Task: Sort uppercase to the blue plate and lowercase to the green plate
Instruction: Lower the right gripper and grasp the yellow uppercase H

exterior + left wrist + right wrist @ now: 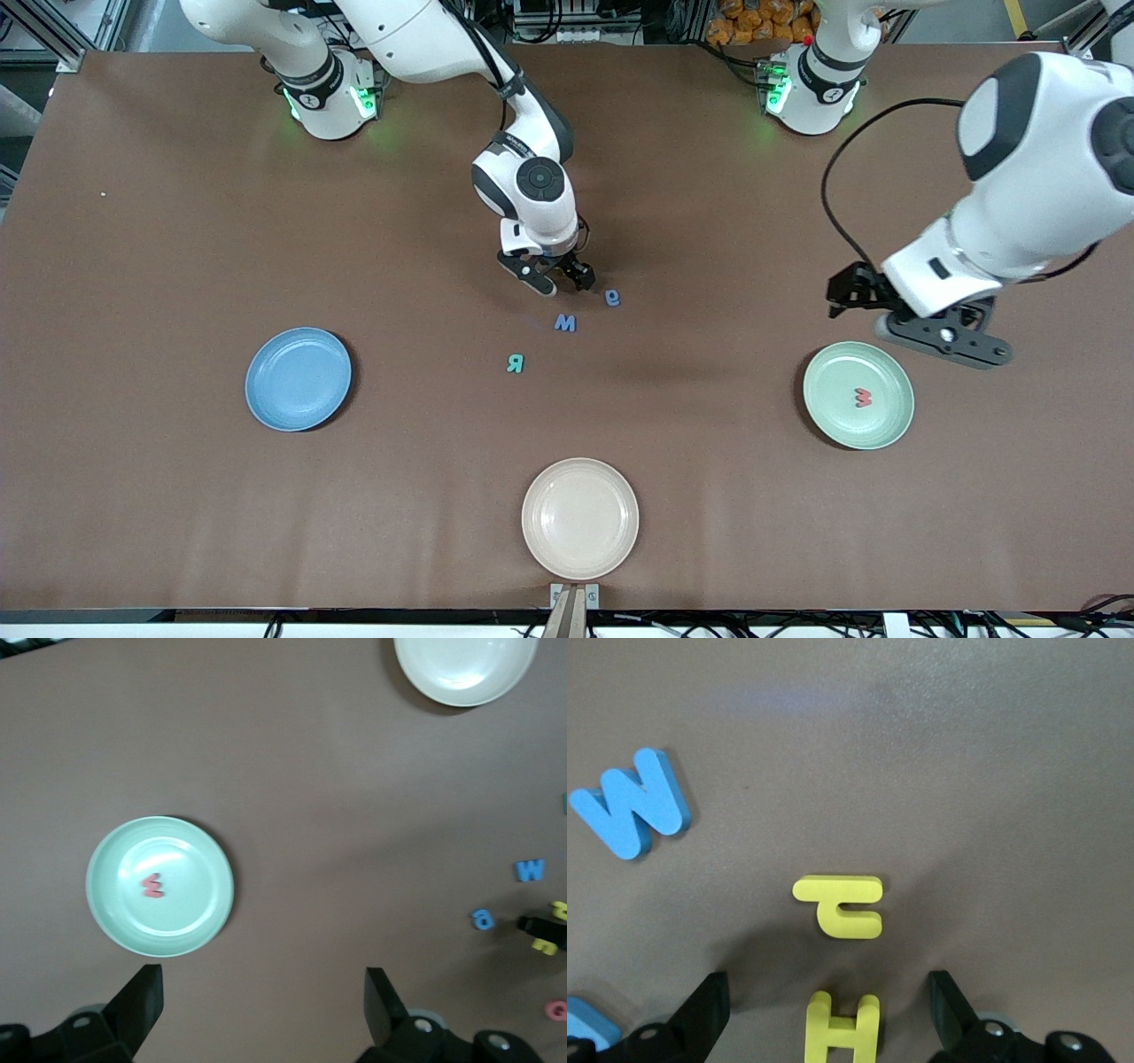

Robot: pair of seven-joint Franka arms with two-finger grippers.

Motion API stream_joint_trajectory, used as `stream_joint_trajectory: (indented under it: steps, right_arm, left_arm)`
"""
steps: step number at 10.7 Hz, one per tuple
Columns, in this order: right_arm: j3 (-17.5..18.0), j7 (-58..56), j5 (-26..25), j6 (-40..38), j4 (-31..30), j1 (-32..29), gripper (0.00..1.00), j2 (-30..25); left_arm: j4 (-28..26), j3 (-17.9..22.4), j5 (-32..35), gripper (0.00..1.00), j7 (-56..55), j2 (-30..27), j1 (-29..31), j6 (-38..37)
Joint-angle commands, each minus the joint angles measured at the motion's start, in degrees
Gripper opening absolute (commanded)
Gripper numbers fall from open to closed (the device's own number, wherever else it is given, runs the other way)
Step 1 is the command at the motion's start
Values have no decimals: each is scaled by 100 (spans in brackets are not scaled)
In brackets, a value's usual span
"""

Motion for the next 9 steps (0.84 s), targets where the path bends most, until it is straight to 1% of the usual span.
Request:
stream_joint_trajectory:
  steps: [1,3,4,5,7,9]
  right_arm:
    - [-21,127,134,13,11,66,100,-10]
    - [-21,136,336,-22,90,161,100,-18]
    - [-21,188,433,-22,116,180,100,-19]
    - [-21,189,434,-22,116,189,100,-19]
    - [-21,197,434,-22,108,189,100,-19]
    - [-38,215,434,-135,108,180,100,-27]
  left_arm:
    - [-13,-66,-103,100,-162,29,-210,-167]
    - [-39,-354,-103,100,-206,55,-220,-229]
    - [-48,-417,-103,100,-293,73,-228,-264]
    - [-74,-548,-103,100,-363,82,-228,-273]
    - [-136,-646,-94,100,-452,82,-220,-361]
    - [-136,-655,-94,100,-513,99,-220,-378]
